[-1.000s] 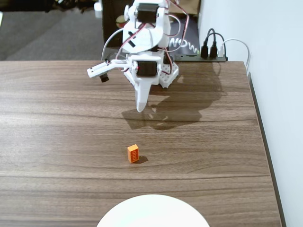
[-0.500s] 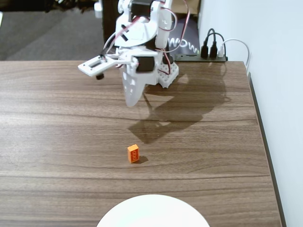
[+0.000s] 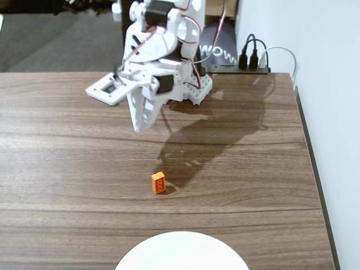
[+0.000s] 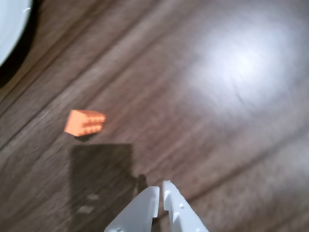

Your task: Grasp a lego block and put it on the plate.

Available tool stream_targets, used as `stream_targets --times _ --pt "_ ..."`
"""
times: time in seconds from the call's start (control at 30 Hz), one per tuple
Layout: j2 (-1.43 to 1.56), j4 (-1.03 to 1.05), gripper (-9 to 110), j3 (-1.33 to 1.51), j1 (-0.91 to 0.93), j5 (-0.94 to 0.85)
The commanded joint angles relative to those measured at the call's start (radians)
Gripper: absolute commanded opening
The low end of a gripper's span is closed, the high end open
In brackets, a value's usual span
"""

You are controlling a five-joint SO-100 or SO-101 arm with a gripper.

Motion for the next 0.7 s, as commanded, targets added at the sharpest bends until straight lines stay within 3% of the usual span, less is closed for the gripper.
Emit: stream_targets --times 0.0,0.3,0.67 --pt "-0.060 -0.052 1 -0.063 0.005 -0.074" --pt "-0.221 -0.184 1 -0.087 -0.020 -0.264" --pt "-0.342 -0.351 1 -0.080 -0.067 -0.345"
